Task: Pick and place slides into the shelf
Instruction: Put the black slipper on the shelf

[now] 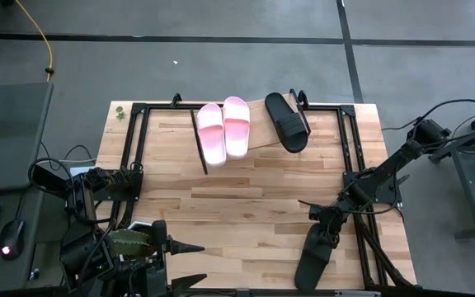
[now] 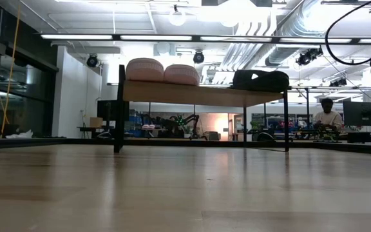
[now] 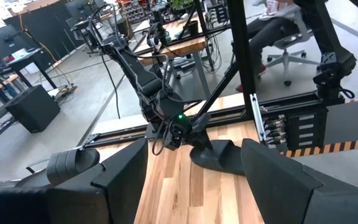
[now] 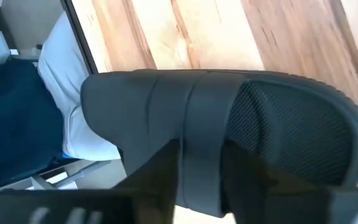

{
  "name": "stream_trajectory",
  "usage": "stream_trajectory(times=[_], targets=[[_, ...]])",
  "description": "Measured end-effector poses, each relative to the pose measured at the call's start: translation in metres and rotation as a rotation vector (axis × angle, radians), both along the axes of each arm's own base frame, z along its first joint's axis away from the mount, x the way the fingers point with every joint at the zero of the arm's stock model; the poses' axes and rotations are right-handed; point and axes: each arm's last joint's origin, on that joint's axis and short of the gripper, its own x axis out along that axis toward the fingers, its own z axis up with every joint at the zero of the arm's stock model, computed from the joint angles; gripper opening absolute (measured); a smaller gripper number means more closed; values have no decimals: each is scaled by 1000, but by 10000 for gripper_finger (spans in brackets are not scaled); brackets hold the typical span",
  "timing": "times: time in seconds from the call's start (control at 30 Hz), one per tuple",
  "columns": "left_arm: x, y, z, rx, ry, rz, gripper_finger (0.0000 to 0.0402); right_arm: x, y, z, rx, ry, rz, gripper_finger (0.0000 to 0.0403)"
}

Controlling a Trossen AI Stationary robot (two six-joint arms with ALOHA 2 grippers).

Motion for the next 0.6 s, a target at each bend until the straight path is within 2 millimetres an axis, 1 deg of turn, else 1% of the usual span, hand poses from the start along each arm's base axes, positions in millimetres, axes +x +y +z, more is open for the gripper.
stream_trajectory(times=[0.17, 0.23, 0.37, 0.6], targets=[[0, 0, 0, 0, 0, 0, 246, 0, 0, 0, -11, -18, 16, 27], [0, 0, 0, 0, 0, 0, 246, 1, 0, 0, -22, -29, 12, 8], [0, 0, 0, 0, -1, 1, 246, 1, -1, 0, -43, -49, 2, 7], [0, 0, 0, -7, -4, 5, 246, 5, -1, 2, -93, -142, -21, 2]])
